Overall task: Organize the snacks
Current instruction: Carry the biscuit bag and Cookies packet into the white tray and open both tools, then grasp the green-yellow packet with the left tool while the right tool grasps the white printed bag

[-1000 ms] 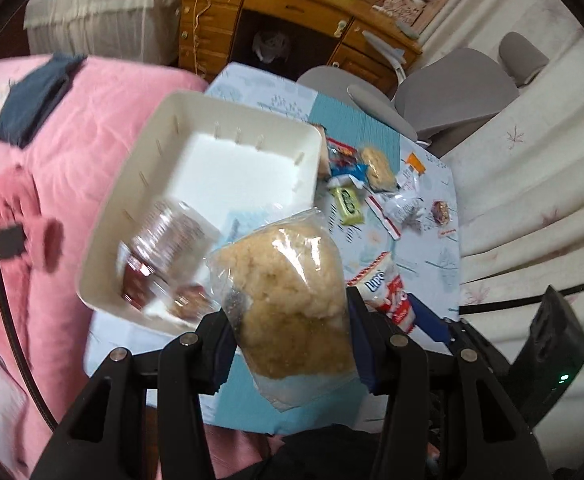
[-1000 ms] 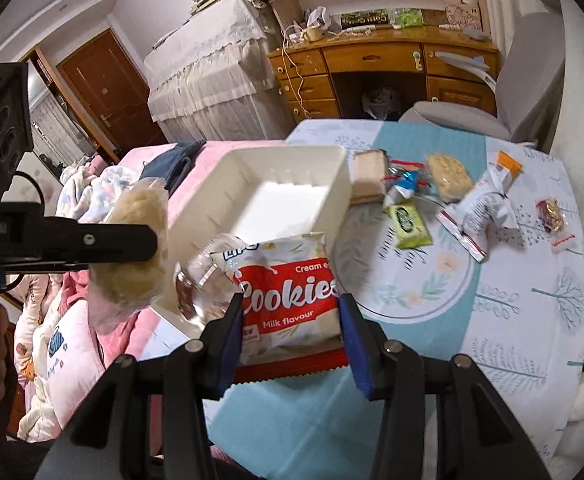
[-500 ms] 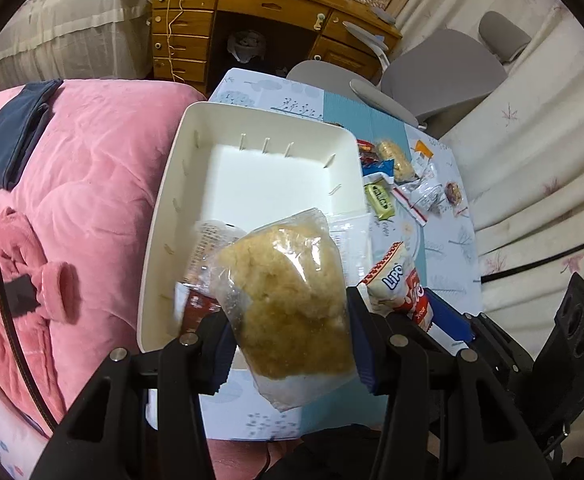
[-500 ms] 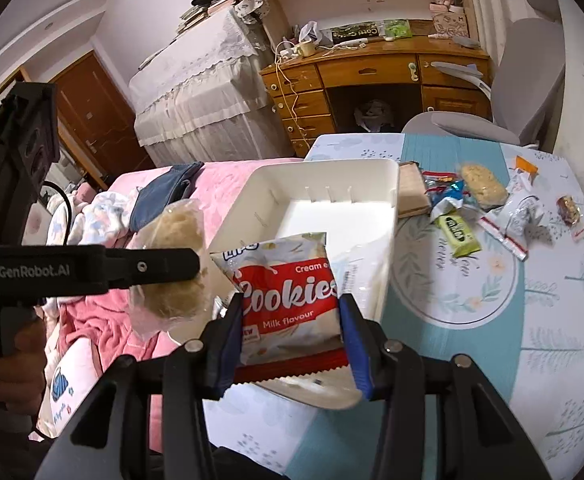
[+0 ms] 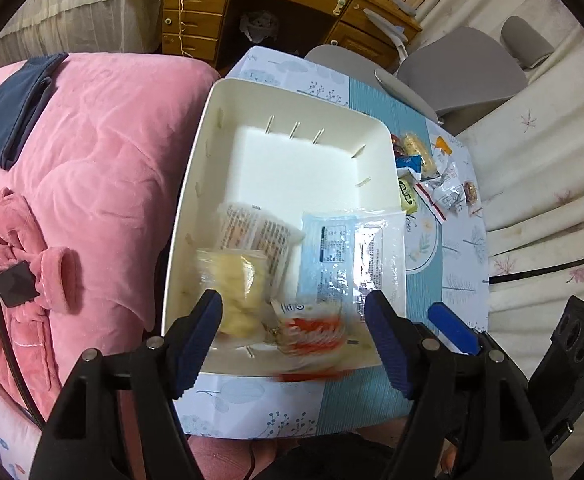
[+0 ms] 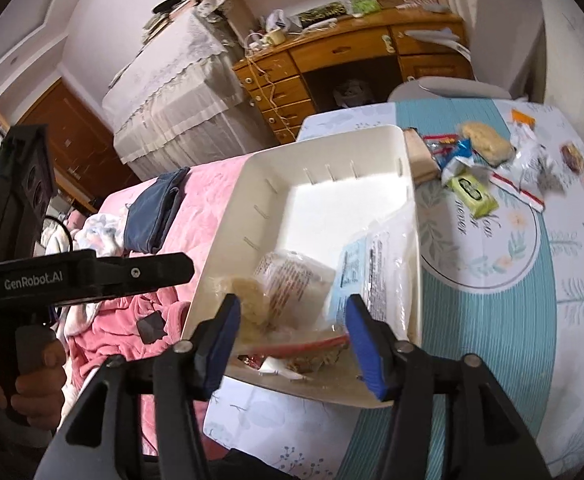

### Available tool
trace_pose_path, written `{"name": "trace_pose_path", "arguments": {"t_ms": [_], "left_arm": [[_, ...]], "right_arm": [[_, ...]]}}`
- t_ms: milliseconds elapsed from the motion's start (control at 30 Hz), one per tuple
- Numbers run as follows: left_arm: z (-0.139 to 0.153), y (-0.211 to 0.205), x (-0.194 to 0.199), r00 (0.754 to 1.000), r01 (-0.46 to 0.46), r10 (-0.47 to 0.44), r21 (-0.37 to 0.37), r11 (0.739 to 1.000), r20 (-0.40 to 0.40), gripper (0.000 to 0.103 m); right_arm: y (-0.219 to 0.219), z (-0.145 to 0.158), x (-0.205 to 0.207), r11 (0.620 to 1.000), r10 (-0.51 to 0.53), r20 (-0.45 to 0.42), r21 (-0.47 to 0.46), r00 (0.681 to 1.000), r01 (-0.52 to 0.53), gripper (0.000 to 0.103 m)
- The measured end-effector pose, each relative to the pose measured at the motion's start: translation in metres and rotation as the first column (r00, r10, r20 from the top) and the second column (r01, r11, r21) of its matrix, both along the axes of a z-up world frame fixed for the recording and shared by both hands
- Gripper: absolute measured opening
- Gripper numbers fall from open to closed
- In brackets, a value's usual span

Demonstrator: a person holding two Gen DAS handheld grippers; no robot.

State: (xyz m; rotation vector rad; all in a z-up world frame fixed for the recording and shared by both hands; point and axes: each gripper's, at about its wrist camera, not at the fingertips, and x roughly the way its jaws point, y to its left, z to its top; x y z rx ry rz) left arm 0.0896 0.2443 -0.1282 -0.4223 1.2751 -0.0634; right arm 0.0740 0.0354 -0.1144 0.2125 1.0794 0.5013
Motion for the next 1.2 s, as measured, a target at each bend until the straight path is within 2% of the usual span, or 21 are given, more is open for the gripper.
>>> {"name": "trace_pose_path", "arguments": {"t_ms": [67, 400, 533, 633, 833, 967, 1200], "left_arm": [[-0.002, -0.006, 0.001, 1.0, 0.008, -0.008, -0.004, 1.0, -0.007, 0.072], [0.01, -0.057, 0.02, 0.997, 0.063, -0.064, 0.02, 0.998, 0.033, 0.072], [0.019, -0.084, 0.029, 0.995, 0.073, -0.075, 0.028, 0.997, 0.064, 0.073], [0.023, -0.109, 0.04, 0.994, 0.073, -0.075, 0.035, 0.997, 0.077, 0.074], [0.027, -0.153, 0.064, 0.993, 0.061, -0.064, 0.028, 0.998, 0.096, 0.079], [0.025, -0.181, 0.081, 0.994, 0.041, -0.044, 0.031, 0.999, 0.104, 0.08], [0.004, -0.223, 0.112, 0.996, -0.02, 0.015, 0.053, 0.998, 0.09, 0.081]], "right_arm": [[-0.006, 0.0, 0.0, 1.0, -0.022, -0.011, 0.003, 1.0, 0.023, 0.065], [-0.061, 0.004, 0.016, 0.987, -0.16, -0.109, 0.007, 0.981, 0.161, 0.066], [-0.093, 0.01, 0.031, 0.976, -0.214, -0.131, 0.011, 0.968, 0.218, 0.077], [-0.115, 0.014, 0.045, 0.968, -0.241, -0.158, 0.03, 0.957, 0.249, 0.077], [-0.16, 0.017, 0.079, 0.954, -0.281, -0.228, 0.039, 0.932, 0.297, 0.079], [-0.186, 0.016, 0.102, 0.947, -0.297, -0.254, 0.042, 0.92, 0.317, 0.085], [-0.222, -0.001, 0.146, 0.937, -0.303, -0.315, 0.074, 0.9, 0.341, 0.086]]}}
